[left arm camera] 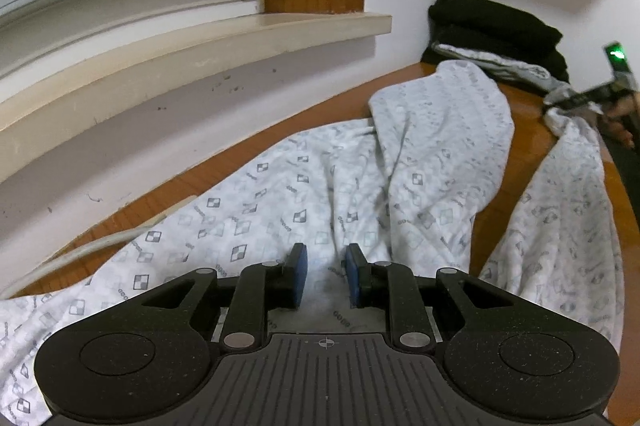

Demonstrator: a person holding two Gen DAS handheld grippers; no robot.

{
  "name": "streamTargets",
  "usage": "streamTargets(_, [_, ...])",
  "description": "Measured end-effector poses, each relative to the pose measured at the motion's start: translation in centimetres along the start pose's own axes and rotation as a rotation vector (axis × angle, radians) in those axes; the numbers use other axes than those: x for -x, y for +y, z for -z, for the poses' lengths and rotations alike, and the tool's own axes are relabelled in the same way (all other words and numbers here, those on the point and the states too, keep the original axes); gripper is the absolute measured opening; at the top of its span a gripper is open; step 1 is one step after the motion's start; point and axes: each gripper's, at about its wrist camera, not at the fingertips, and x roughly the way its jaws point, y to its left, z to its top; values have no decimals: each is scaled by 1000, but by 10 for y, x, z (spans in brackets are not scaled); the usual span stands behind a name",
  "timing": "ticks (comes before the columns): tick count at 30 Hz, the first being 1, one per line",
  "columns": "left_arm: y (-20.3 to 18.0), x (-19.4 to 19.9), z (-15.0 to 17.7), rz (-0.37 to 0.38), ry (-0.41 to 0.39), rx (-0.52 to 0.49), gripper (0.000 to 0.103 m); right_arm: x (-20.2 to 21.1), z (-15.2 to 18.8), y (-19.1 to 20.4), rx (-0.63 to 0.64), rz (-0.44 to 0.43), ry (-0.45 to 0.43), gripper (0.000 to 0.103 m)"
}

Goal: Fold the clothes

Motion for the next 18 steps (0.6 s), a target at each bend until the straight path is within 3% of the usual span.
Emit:
streamTargets(3, [-12, 3, -12, 30, -25, 2, 24, 7, 2, -8, -10, 22, 12, 64])
streamTargets(6, [-32, 3, -24, 76, -45, -21, 24, 15, -3, -4, -7, 33, -35, 65])
streamTargets(12, [-73, -21, -32, 116, -22, -72, 24, 11, -19, 32, -85, -144, -159, 71])
streamTargets(18, [-85, -36, -30, 121, 6, -94, 24, -16, -30, 57, -127, -177, -155, 71])
